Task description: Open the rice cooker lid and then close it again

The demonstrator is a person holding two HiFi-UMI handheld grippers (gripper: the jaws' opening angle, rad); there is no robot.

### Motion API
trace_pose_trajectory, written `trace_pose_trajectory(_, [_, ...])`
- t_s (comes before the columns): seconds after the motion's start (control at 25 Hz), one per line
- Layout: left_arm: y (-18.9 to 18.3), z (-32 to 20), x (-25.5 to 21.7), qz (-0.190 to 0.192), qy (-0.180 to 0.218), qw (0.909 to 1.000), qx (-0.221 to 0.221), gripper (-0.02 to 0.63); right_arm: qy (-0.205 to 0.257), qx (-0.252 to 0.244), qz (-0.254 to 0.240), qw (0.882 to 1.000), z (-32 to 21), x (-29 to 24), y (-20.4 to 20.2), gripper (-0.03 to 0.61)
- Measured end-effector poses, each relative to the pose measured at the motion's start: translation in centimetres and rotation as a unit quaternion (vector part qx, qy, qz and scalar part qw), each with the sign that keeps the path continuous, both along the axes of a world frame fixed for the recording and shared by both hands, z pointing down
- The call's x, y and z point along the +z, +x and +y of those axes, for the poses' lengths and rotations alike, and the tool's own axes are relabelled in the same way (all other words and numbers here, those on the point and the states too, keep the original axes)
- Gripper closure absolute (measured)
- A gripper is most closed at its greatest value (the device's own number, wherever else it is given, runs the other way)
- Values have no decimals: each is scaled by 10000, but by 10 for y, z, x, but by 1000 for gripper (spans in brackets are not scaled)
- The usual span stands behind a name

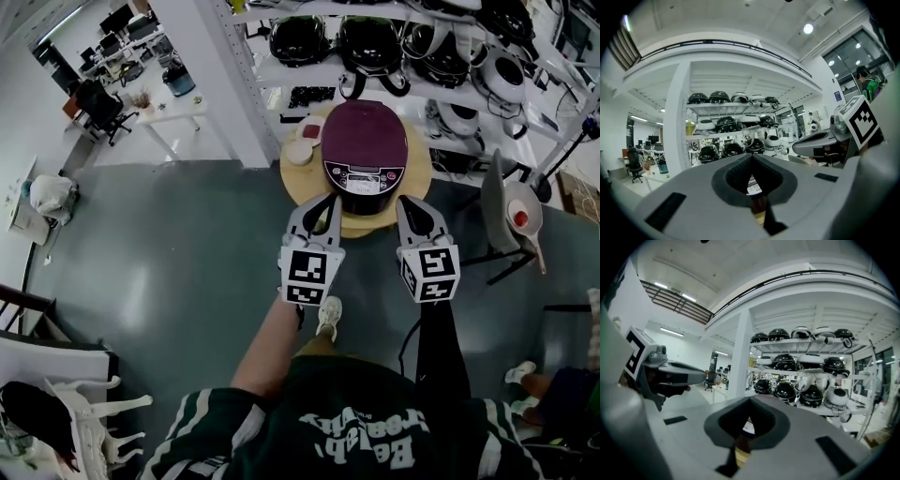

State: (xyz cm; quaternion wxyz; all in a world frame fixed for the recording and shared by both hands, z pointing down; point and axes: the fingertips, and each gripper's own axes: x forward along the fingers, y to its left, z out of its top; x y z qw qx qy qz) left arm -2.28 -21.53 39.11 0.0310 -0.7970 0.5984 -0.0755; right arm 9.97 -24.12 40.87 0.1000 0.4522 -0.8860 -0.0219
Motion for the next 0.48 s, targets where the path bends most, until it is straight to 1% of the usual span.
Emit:
trace_pose_trajectory(0.16, [-2, -52, 10, -14, -84, 9994, 331, 615, -348, 97, 155, 9992, -49, 15, -18, 574])
trace_pose_trajectory(0.36, [-6, -101, 38, -206, -422, 9968, 650, 615, -830, 308, 561, 9945, -98, 47, -37, 574])
trace_pose_trajectory(0.48, [-7, -124, 52, -120, -492, 9951, 852, 615, -1072, 244, 582, 9922, -116, 63, -49, 574])
